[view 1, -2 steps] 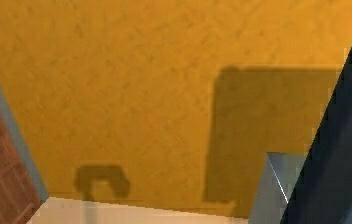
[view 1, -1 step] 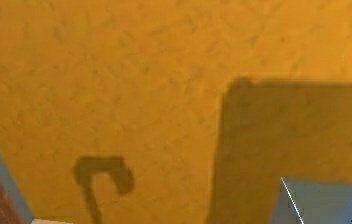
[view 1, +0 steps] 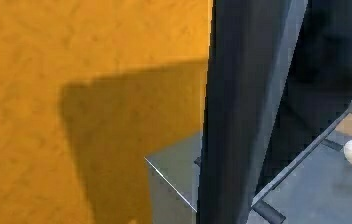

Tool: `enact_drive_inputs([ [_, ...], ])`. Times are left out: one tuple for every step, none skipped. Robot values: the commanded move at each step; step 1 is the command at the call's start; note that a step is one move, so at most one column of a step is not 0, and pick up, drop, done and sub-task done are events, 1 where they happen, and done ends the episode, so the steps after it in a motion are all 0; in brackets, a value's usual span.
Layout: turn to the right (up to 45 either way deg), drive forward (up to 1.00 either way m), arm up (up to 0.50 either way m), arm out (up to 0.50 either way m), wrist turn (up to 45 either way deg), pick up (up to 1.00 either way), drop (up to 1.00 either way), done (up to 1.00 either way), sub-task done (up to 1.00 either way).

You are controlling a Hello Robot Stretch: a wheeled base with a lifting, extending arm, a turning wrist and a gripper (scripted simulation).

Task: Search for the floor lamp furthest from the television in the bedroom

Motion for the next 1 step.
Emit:
enact_drive_inputs([
  [45.0,0.00,0.00,0.00,0.0,0.00,0.00,0.00,0.00],
])
